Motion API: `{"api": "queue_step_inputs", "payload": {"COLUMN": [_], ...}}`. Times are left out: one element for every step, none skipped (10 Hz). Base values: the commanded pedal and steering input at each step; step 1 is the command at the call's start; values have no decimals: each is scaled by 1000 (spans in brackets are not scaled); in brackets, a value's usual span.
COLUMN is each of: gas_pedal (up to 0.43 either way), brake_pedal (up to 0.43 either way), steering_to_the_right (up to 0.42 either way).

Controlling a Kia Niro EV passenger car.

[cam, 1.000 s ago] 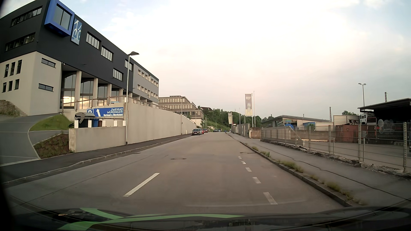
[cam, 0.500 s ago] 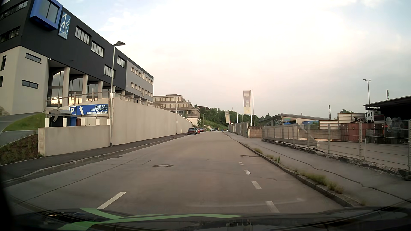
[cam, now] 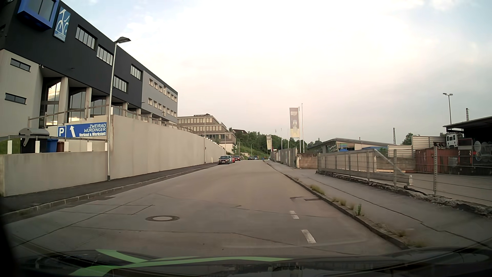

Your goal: Follow the waypoints while adhering to traffic rules and regulations

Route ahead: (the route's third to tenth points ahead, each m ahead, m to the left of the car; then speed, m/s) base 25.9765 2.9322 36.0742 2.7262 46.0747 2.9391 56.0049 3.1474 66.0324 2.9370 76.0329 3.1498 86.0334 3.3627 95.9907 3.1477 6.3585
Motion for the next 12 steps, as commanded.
{"api": "queue_step_inputs", "payload": {"gas_pedal": [157,157,157,157,157,157,157,157,157,157,157,157], "brake_pedal": [0,0,0,0,0,0,0,0,0,0,0,0], "steering_to_the_right": [0,-7,-15,-16,-14,-15,-15,-13,-12,-12,-10,-10]}}
